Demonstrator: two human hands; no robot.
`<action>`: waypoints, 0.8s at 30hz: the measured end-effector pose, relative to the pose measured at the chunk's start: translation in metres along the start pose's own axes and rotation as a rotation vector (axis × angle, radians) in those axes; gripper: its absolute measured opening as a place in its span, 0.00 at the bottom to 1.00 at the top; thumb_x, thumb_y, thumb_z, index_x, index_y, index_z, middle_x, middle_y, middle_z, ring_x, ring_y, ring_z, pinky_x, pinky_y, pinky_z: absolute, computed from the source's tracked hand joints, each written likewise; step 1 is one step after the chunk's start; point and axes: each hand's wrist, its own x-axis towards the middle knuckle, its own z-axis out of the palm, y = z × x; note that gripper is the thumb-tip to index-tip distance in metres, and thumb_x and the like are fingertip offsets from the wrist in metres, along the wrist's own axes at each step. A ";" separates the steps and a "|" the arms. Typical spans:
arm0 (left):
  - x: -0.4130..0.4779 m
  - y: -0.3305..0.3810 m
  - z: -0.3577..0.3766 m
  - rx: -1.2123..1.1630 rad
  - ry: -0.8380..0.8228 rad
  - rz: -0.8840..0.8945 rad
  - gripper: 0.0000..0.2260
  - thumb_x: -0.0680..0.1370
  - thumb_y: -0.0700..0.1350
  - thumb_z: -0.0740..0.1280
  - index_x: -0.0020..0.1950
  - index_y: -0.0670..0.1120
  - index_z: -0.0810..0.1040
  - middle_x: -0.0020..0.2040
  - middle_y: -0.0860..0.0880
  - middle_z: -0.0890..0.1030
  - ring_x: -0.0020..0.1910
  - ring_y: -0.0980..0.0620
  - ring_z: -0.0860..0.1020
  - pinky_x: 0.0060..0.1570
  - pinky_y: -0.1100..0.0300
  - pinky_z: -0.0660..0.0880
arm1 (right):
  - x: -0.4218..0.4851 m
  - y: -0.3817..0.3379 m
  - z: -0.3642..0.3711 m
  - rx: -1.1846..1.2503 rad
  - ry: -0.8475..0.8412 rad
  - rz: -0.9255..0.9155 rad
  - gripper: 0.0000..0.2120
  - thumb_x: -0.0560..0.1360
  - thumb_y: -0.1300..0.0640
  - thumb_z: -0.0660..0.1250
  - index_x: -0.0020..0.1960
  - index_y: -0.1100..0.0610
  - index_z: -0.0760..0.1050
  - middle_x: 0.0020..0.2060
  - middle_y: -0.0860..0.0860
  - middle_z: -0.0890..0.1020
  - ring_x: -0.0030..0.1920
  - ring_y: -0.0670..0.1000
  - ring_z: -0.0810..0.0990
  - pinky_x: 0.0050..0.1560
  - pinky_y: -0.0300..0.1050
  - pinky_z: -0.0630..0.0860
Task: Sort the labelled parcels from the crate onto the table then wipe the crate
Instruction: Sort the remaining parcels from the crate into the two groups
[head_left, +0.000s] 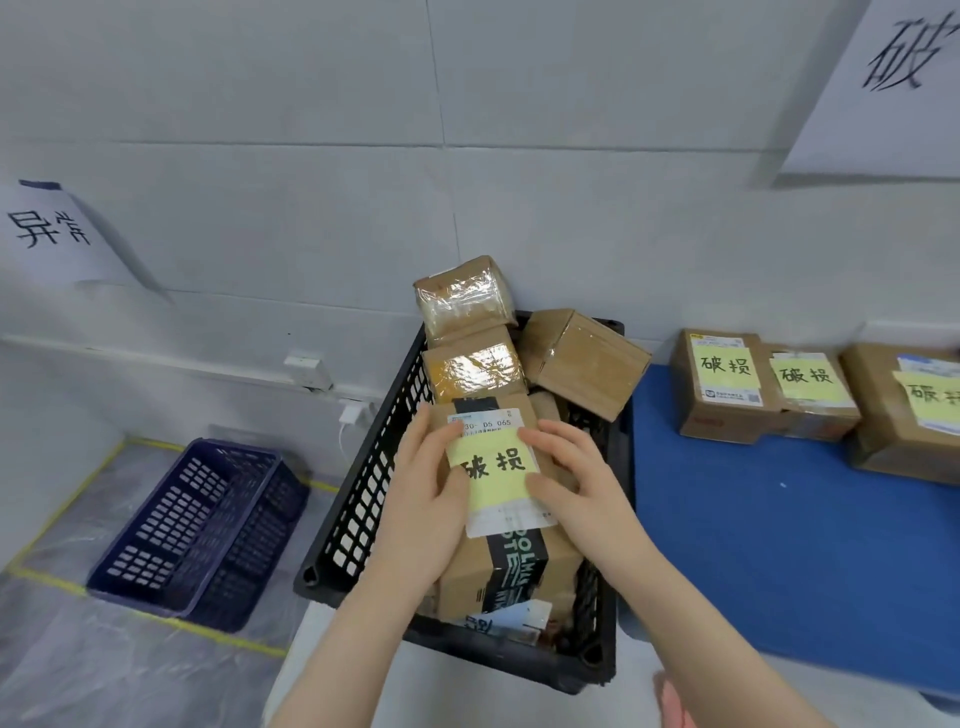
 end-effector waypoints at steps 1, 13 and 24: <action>0.000 0.000 0.000 0.072 -0.006 0.027 0.19 0.80 0.40 0.59 0.71 0.54 0.69 0.76 0.61 0.56 0.70 0.69 0.56 0.67 0.70 0.62 | -0.001 0.000 -0.001 -0.003 -0.036 0.006 0.21 0.77 0.64 0.63 0.69 0.50 0.72 0.67 0.37 0.65 0.65 0.33 0.66 0.53 0.31 0.74; -0.013 0.009 0.001 0.358 -0.048 0.085 0.23 0.77 0.50 0.59 0.72 0.59 0.65 0.73 0.67 0.59 0.66 0.63 0.66 0.48 0.66 0.72 | -0.012 -0.008 -0.007 -0.136 -0.133 -0.061 0.24 0.76 0.66 0.62 0.70 0.51 0.71 0.68 0.38 0.65 0.63 0.27 0.64 0.52 0.27 0.71; -0.024 0.080 0.021 0.346 0.108 0.447 0.27 0.71 0.57 0.53 0.70 0.56 0.71 0.74 0.65 0.61 0.73 0.58 0.63 0.57 0.58 0.72 | -0.051 -0.056 -0.062 -0.100 0.112 -0.314 0.25 0.75 0.67 0.63 0.70 0.53 0.71 0.70 0.38 0.65 0.67 0.40 0.69 0.48 0.33 0.75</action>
